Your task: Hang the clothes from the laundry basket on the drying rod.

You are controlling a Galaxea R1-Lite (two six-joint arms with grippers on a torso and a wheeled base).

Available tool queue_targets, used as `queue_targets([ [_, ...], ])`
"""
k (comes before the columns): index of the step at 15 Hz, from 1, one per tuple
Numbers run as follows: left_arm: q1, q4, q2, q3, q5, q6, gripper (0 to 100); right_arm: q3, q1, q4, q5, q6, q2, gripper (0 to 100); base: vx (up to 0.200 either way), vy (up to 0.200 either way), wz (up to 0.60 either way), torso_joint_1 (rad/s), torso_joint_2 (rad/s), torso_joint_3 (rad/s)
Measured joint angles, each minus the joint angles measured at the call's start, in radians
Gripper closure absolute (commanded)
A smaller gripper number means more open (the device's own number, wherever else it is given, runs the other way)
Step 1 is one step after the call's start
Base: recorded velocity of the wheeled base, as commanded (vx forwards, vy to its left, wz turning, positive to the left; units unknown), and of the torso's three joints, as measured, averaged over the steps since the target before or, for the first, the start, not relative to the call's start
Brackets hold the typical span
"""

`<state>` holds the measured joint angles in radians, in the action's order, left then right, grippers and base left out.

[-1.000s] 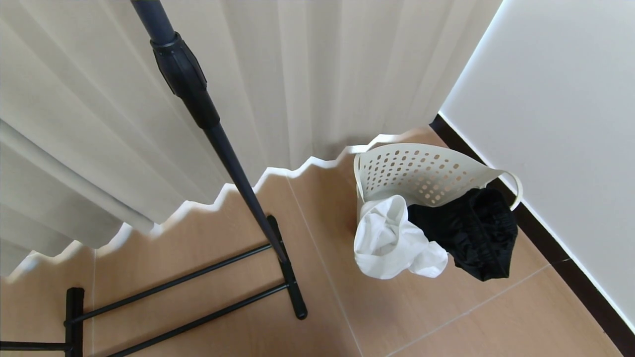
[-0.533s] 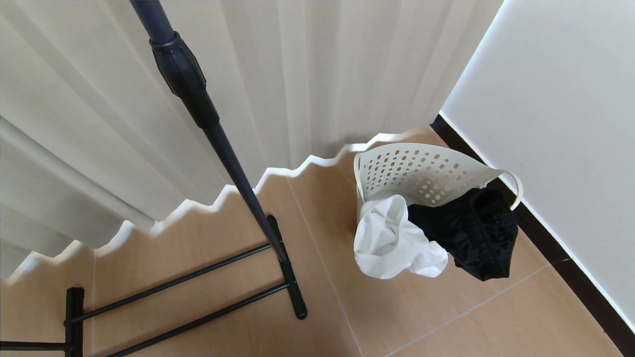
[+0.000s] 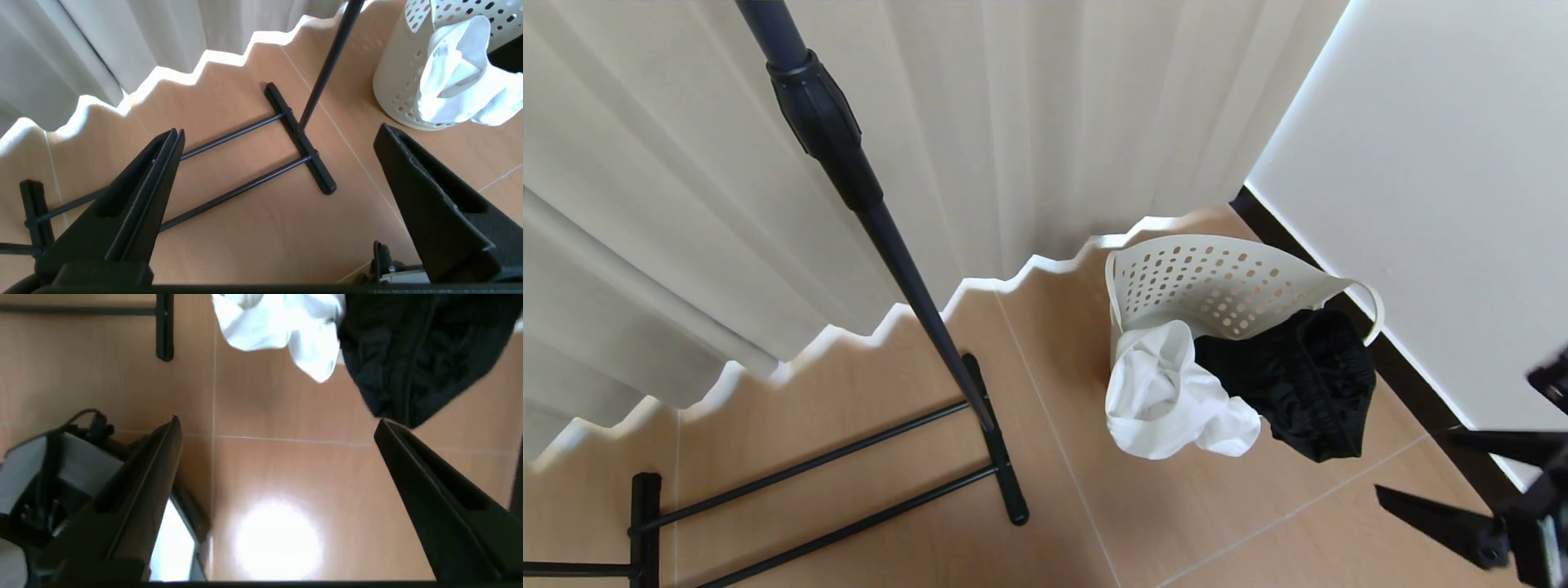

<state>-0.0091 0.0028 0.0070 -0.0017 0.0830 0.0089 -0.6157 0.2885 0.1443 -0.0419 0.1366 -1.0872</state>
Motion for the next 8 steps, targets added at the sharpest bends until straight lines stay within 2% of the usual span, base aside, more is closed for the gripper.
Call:
queue_targets([
  [2, 0.000, 0.000, 0.000, 0.000, 0.000, 0.000, 0, -0.248, 0.036, 0.081, 0.024, 0.124, -0.219, 0, 0.000, 0.000, 0.00, 0.000, 0.00, 0.000],
  [4, 0.000, 0.000, 0.000, 0.000, 0.000, 0.000, 0, -0.439, 0.055, 0.127, 0.060, 0.218, -0.407, 0, 0.000, 0.000, 0.00, 0.000, 0.00, 0.000],
  [8, 0.000, 0.000, 0.000, 0.000, 0.000, 0.000, 0, -0.649, 0.066, 0.156, 0.146, 0.286, -0.685, 0, 0.000, 0.000, 0.00, 0.000, 0.00, 0.000],
])
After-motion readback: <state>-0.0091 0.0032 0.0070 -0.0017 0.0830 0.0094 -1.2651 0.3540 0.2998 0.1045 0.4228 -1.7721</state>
